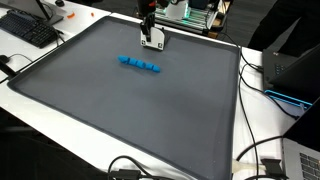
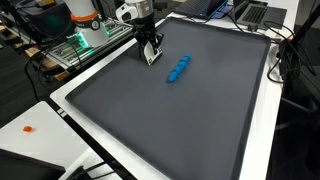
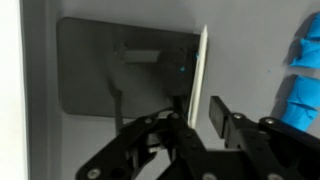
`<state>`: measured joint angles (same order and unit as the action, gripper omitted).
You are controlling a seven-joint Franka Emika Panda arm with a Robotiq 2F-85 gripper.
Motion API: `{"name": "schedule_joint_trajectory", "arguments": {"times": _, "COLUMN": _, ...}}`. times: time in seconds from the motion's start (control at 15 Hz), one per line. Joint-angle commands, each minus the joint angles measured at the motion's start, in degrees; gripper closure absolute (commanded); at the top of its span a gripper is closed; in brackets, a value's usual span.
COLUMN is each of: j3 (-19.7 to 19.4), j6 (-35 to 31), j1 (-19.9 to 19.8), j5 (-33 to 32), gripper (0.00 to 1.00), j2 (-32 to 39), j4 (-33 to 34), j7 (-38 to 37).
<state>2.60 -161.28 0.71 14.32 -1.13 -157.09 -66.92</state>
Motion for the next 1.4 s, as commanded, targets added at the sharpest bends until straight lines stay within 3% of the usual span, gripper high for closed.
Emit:
{"name": "schedule_joint_trajectory", "arguments": {"times": 0.0, "j3": -1.24, "j6": 3.86, "j1": -1.53, "j5": -9.59, "gripper": 0.34, "j2": -5.37, "j4": -1.77, "j7": -4.06}}
{"name": "schedule_joint_trajectory", "arguments": {"times": 0.27, "j3": -0.52, "j6": 12.37, "j1": -2.99, "j5": -14.94, "gripper": 0.04, "j2": -11.70, "j4": -0.60, "j7": -2.05}}
{"name": "schedule_joint_trajectory", "arguments": {"times": 0.33, "j3": -0.36, "j6": 15.13, "j1": -3.08, "j5": -15.21, "gripper": 0.00, "j2": -13.23, "j4": -0.02, "j7": -0.79}}
{"name": "schedule_joint_trajectory", "arguments": {"times": 0.8, "j3": 1.05, "j6": 29.86, "j1": -1.48, "j5": -14.82, "gripper": 0.00, "j2": -20.76, "j4": 6.20, "j7": 18.78}}
{"name": "schedule_joint_trajectory", "arguments": {"times": 1.33, "j3": 1.37, "j6": 31.92, "j1": 0.85, "j5": -12.73, "gripper": 0.00, "j2": -17.97, "j4": 14.48, "j7": 43.93}}
